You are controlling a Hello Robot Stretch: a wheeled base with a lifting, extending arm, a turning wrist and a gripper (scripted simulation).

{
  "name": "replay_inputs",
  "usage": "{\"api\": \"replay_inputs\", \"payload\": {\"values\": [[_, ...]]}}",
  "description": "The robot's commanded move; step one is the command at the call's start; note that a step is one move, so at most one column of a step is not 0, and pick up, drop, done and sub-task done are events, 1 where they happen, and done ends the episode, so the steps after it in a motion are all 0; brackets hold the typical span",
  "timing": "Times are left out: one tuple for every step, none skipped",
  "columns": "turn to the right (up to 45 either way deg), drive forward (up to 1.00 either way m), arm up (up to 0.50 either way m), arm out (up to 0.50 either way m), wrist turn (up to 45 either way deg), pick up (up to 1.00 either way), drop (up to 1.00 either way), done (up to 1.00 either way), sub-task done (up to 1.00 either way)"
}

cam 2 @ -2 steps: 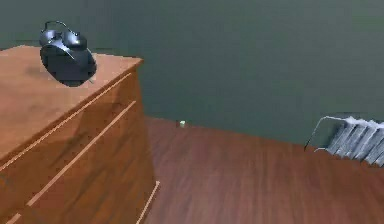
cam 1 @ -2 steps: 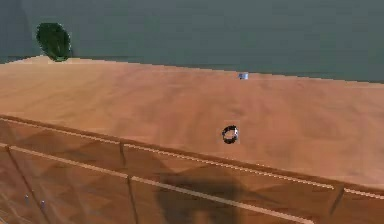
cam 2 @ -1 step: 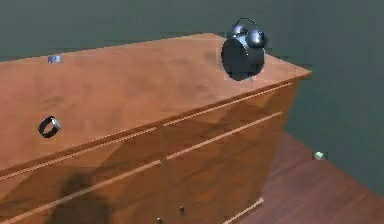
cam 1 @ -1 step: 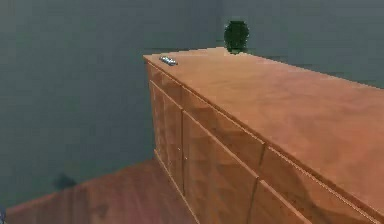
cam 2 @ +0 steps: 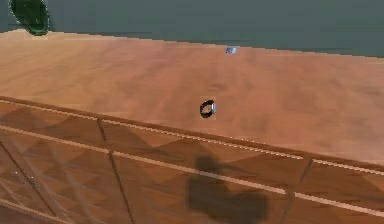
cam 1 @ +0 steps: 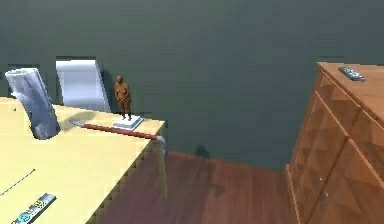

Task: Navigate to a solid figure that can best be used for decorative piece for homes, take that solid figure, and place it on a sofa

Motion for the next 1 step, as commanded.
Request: {"api": "replay_inputs", "payload": {"values": [[0.0,0.45,0.0,0.0,0.0,0.0,0.0,0.0,0.0]]}}
